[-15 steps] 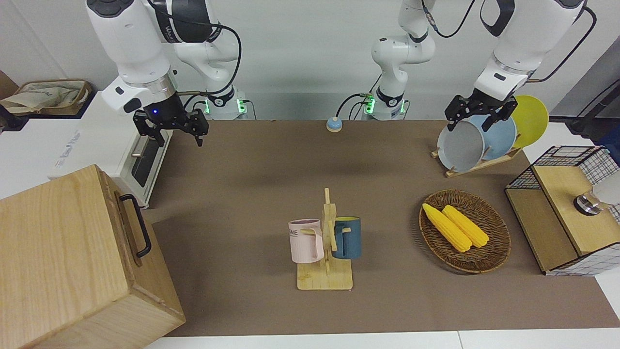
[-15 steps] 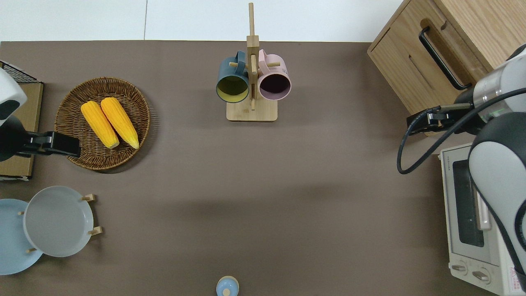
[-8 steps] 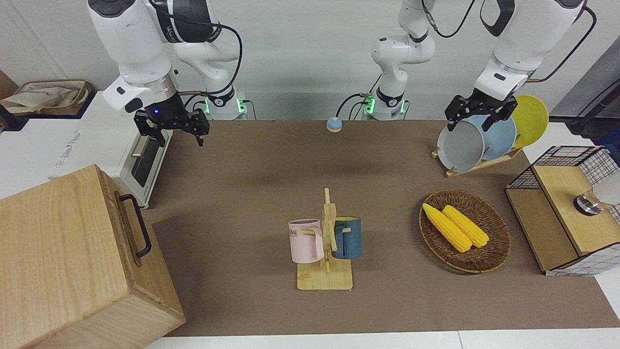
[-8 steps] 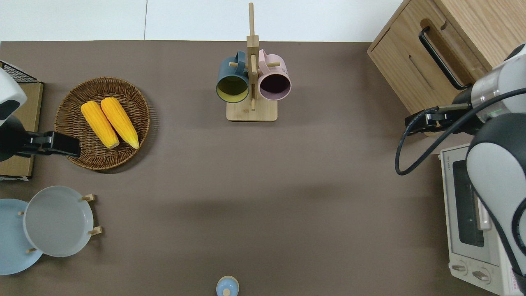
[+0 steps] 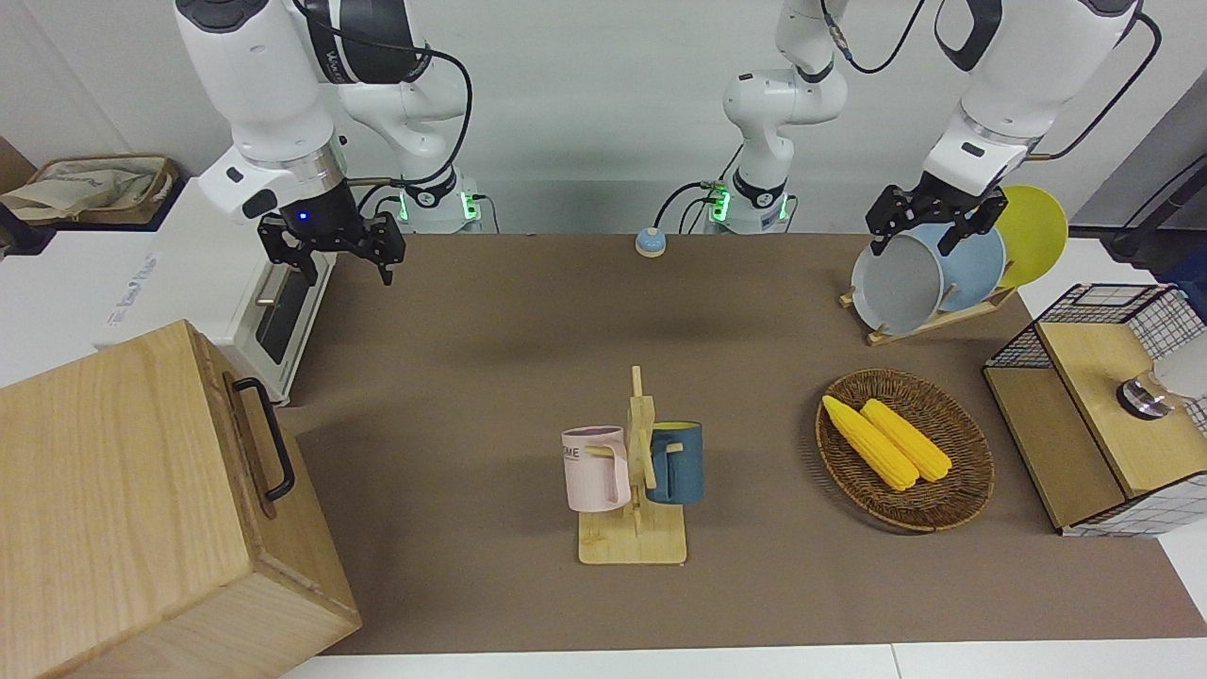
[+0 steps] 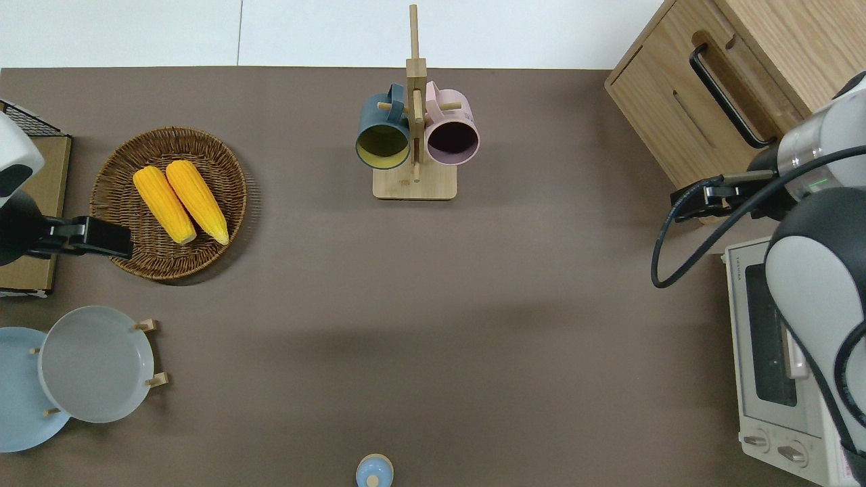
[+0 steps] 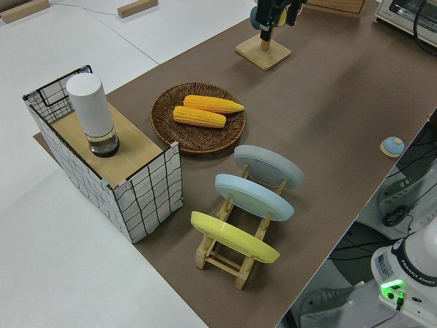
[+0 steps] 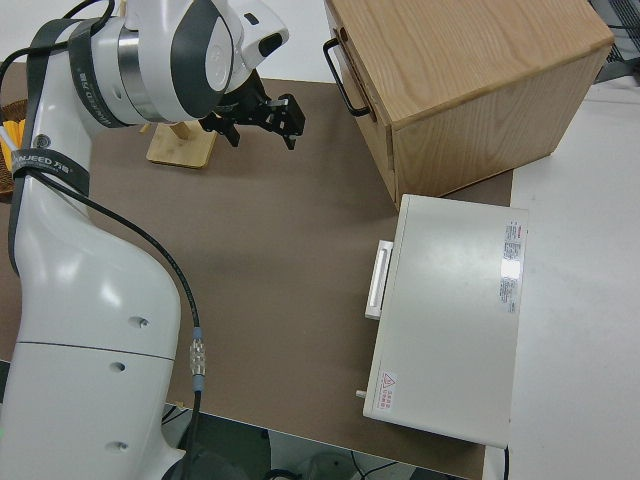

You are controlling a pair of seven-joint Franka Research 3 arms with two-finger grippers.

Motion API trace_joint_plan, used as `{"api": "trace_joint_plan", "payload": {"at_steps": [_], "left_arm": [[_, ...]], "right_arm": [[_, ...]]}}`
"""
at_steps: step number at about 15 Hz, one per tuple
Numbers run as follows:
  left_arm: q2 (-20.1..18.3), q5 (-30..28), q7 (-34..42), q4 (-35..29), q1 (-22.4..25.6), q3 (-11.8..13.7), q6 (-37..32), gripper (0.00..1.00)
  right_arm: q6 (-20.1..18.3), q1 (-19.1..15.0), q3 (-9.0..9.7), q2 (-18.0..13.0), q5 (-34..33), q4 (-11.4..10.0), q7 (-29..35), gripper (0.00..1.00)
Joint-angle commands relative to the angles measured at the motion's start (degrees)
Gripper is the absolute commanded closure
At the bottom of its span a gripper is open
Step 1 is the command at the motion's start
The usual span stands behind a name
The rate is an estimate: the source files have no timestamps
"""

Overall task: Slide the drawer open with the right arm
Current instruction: 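Reach the right gripper up to the black drawer handle and grasp it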

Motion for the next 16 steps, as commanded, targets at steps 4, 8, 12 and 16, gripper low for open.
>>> {"api": "trace_joint_plan", "payload": {"at_steps": [4, 8, 12, 16], "left_arm": [[0.65, 0.98, 0.56, 1.49, 0.22, -0.37, -1.13, 0.01], [0.65, 0.98, 0.56, 1.49, 0.22, -0.37, -1.13, 0.01], [0.65, 0.98, 0.56, 1.49, 0.22, -0.37, -1.13, 0.01], [0.65, 0.98, 0.56, 1.49, 0.22, -0.37, -1.13, 0.01]], "right_arm": [[-0.14, 4.7, 0.97, -0.11, -14.14, 0.72, -0.98, 0.017], [1.7, 7.25, 1.32, 0.33, -22.93, 0.63, -0.98, 0.017], [6.26, 10.23, 1.41, 1.2, -34.15, -1.03, 0.06, 0.017], [10.48, 13.22, 1.5, 2.7, -45.94, -4.55, 4.28, 0.017]]}}
